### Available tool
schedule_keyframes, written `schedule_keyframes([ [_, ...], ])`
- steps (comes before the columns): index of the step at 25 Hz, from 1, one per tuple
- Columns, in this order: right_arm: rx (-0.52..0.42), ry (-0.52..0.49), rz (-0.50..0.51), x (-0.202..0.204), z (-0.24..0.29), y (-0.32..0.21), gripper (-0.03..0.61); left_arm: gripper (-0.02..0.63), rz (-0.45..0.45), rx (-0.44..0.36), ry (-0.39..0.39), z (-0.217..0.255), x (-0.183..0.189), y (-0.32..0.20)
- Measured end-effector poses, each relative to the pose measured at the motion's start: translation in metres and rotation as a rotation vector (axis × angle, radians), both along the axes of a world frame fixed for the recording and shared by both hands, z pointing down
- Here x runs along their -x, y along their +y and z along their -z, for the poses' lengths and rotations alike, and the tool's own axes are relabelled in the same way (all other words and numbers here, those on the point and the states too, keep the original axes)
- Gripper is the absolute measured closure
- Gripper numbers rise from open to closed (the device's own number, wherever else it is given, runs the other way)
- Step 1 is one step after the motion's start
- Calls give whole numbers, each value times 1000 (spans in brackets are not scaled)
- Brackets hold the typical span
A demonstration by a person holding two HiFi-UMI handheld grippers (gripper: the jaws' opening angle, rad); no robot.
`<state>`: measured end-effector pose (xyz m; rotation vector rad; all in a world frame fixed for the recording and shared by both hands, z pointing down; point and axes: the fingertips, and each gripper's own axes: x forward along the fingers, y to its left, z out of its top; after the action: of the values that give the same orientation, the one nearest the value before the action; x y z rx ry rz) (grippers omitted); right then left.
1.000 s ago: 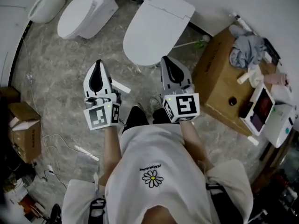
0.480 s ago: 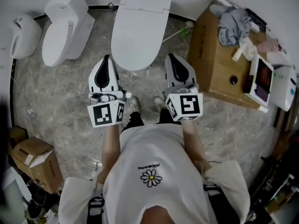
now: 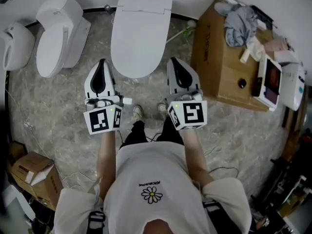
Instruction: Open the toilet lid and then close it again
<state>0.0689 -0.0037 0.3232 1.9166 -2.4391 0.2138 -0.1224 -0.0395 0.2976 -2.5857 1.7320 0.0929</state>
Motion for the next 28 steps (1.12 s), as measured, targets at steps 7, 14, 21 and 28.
schedule_keyframes([
  [7, -3, -12, 13, 16, -44, -45, 548, 588, -8, 34, -15, -66, 10, -44],
  [14, 50, -38, 20, 33, -156, -61, 548, 588, -14, 88, -45, -183, 18, -58],
  [21, 116, -14, 26, 56, -250, -57, 548, 588, 22, 160, -25, -283, 41, -57],
  [28, 182, 25, 37, 61, -315, -43, 548, 588, 14, 208, -45, -348, 45, -44],
])
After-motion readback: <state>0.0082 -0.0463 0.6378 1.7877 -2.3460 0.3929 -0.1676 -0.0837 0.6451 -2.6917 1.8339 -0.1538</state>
